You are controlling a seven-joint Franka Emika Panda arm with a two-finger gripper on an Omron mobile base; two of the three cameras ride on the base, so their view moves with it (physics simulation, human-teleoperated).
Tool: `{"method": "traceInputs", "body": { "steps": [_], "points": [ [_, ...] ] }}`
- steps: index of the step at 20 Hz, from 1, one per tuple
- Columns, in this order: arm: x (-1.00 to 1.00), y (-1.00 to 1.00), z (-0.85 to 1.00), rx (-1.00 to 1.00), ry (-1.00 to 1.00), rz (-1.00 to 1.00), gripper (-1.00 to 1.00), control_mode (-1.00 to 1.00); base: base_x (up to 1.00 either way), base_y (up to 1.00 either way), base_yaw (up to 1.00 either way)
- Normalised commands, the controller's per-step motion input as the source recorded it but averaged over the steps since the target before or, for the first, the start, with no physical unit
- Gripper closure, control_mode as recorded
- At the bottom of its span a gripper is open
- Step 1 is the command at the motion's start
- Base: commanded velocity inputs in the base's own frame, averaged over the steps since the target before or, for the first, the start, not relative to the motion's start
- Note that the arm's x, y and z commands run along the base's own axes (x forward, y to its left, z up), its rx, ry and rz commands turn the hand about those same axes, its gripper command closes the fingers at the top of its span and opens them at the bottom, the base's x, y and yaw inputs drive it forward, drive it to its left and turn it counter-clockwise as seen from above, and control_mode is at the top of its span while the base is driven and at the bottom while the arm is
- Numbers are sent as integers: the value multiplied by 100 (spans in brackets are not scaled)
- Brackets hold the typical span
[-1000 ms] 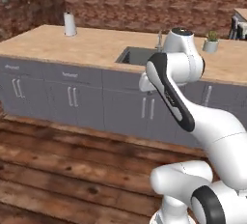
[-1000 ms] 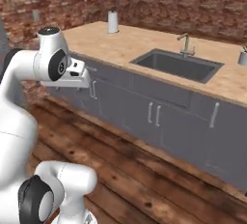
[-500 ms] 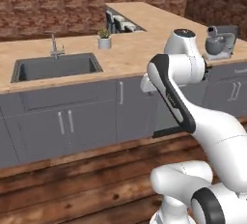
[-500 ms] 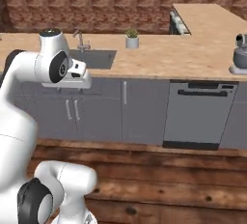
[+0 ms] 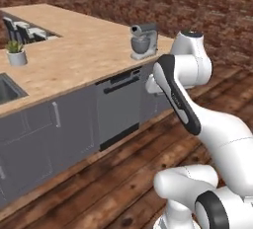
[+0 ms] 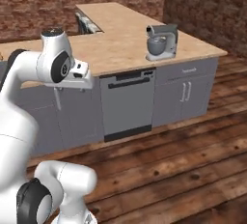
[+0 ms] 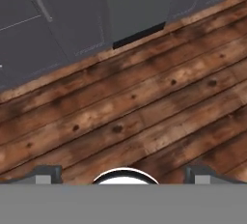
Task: Navigate to the stand mixer.
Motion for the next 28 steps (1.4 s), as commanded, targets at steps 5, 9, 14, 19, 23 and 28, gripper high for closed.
{"method": "traceInputs", "body": {
  "steps": [5, 9, 14, 19, 23, 28],
  "points": [
    [0, 0, 0, 0, 0, 0, -100, 100, 100, -35, -18],
    [0, 0, 0, 0, 0, 0, -100, 100, 100, -60, 4],
    [0, 0, 0, 0, 0, 0, -100, 100, 100, -72, 24],
    [0, 0, 0, 0, 0, 0, -100, 100, 100, -68, 31],
    [0, 0, 0, 0, 0, 0, -100, 100, 100, -22, 23],
    [0, 0, 0, 0, 0, 0, -100, 100, 100, -20, 21]
  ]
}}
